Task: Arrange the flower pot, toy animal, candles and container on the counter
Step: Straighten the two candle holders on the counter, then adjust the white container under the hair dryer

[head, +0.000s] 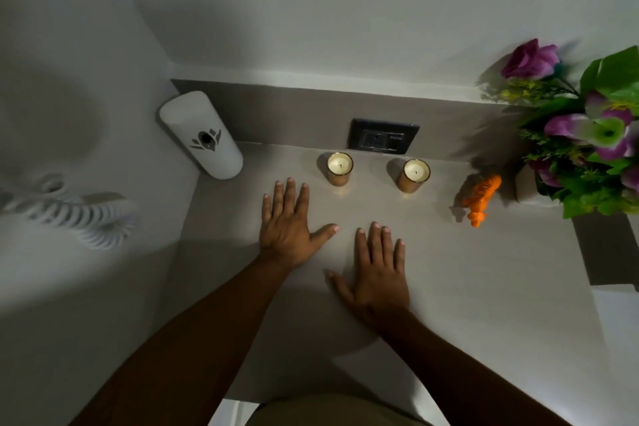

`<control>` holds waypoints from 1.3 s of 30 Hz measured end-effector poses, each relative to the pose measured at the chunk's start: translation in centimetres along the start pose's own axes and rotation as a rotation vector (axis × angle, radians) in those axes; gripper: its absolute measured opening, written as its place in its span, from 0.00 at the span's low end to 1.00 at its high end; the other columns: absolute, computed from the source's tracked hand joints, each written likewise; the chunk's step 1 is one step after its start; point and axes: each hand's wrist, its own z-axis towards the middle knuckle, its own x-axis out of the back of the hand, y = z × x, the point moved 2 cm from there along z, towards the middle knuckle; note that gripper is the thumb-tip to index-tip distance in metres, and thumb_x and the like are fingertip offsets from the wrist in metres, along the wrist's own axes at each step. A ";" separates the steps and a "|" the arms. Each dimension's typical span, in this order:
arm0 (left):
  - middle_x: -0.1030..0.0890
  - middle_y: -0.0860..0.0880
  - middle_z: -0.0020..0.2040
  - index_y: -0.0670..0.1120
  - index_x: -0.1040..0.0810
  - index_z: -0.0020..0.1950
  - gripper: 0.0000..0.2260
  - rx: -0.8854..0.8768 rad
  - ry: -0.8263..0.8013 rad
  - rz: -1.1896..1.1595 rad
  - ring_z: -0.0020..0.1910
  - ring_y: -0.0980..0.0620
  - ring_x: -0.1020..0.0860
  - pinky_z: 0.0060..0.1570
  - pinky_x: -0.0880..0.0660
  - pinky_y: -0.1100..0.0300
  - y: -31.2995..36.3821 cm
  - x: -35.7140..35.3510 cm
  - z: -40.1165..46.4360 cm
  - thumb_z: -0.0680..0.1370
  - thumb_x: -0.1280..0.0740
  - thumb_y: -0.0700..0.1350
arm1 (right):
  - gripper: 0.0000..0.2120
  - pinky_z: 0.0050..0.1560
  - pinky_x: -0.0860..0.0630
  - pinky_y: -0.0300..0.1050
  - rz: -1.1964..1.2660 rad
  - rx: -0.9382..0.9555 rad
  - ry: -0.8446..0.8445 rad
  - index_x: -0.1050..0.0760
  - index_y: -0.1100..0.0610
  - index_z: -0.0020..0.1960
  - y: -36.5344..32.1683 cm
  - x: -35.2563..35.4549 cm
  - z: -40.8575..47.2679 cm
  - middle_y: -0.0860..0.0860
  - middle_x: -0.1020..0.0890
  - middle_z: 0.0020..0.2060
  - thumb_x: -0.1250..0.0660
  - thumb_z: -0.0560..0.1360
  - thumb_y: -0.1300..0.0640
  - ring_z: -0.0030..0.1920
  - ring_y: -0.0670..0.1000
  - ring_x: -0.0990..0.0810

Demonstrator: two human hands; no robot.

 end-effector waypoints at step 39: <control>0.31 0.38 0.77 0.39 0.41 0.80 0.38 0.262 0.546 0.407 0.75 0.35 0.32 0.77 0.41 0.38 -8.9 16.6 5.0 0.73 0.29 0.40 | 0.48 0.78 0.63 0.60 -0.020 0.008 -0.042 0.56 0.54 0.82 -0.4 0.7 0.1 0.57 0.58 0.81 0.60 0.74 0.22 0.79 0.57 0.65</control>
